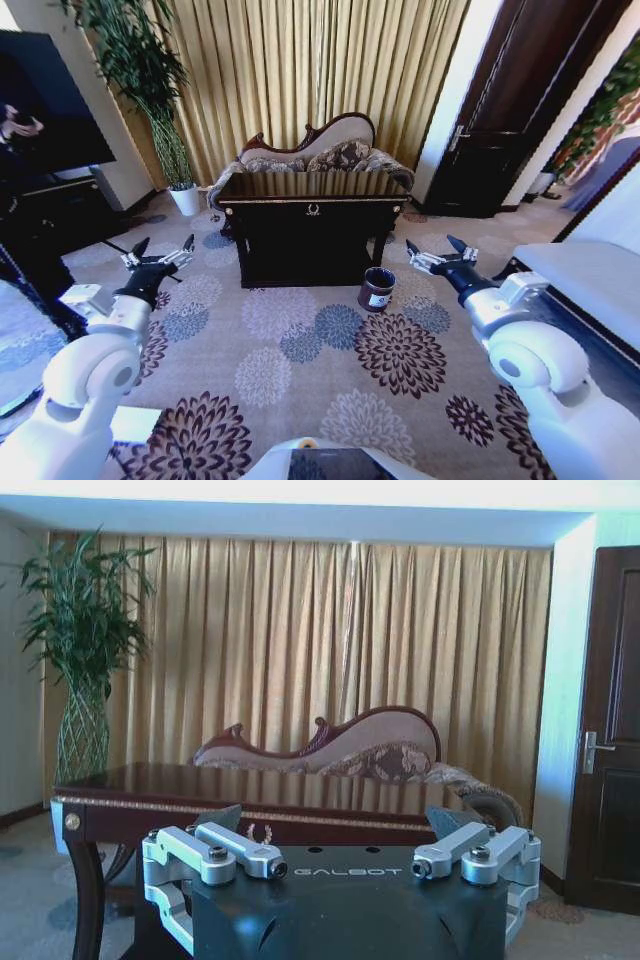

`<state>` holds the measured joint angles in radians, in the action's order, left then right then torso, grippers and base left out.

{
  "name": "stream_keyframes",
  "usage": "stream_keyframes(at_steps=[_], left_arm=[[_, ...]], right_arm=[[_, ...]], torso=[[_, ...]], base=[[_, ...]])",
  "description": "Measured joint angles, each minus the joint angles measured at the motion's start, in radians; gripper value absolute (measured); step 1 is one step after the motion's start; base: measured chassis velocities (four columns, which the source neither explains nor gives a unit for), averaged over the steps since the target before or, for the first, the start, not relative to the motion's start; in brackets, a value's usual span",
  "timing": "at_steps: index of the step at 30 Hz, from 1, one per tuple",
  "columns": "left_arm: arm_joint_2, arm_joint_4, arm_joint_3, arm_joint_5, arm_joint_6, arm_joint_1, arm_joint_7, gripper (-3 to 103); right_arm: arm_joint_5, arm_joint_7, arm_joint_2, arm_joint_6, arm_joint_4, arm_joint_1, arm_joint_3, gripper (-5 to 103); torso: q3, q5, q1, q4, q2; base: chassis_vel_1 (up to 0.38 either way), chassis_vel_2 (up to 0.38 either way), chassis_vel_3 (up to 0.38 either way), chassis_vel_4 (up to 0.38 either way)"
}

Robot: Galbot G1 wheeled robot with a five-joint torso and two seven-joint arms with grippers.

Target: Move to the front of the table and place the trash on the table into the trash bin.

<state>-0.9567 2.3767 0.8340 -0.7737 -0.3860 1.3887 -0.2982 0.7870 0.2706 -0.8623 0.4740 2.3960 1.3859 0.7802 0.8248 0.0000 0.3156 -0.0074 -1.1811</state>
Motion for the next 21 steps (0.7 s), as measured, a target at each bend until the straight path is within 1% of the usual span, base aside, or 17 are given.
stream_keyframes(at_steps=[1,2,3,5,12,21], left_arm=[[0.003,0.001,0.003,0.0,-0.007,0.001,0.002,100],[0.003,0.001,0.003,0.0,-0.007,0.001,0.002,100],[0.006,0.003,0.006,-0.001,-0.016,0.001,0.004,100],[0.008,0.005,0.009,-0.003,-0.033,0.001,0.006,100],[0.009,0.013,0.016,-0.047,-0.071,-0.002,-0.003,100],[0.015,0.012,0.017,-0.045,-0.076,-0.007,-0.005,100]], right_arm=[[0.005,0.0,0.003,0.017,0.004,0.003,0.005,100],[0.005,0.0,0.003,0.017,0.004,0.003,0.005,100],[0.018,-0.001,0.005,0.044,0.013,0.007,0.014,100],[0.033,-0.001,0.008,0.067,0.024,0.01,0.024,100],[0.016,0.022,0.008,0.064,0.018,0.003,0.023,100],[0.007,0.024,0.005,0.048,0.016,0.003,0.018,100]], torso=[[0.0,0.0,0.0,0.0,0.0],[0.0,0.0,0.0,0.0,0.0],[0.0,0.0,0.0,0.0,0.0],[0.0,0.0,0.0,-0.0002,0.0],[0.0,0.0,0.0,0.0,0.0],[0.0,0.0,0.0,-0.0001,0.0]], base=[[0.0,0.0,0.0,0.0],[0.0,0.0,0.0,0.0],[0.0,0.0,0.0,0.0],[0.0,0.0,0.0,0.0],[0.0,0.0,0.0,0.0],[0.0,0.0,0.0,0.0]])
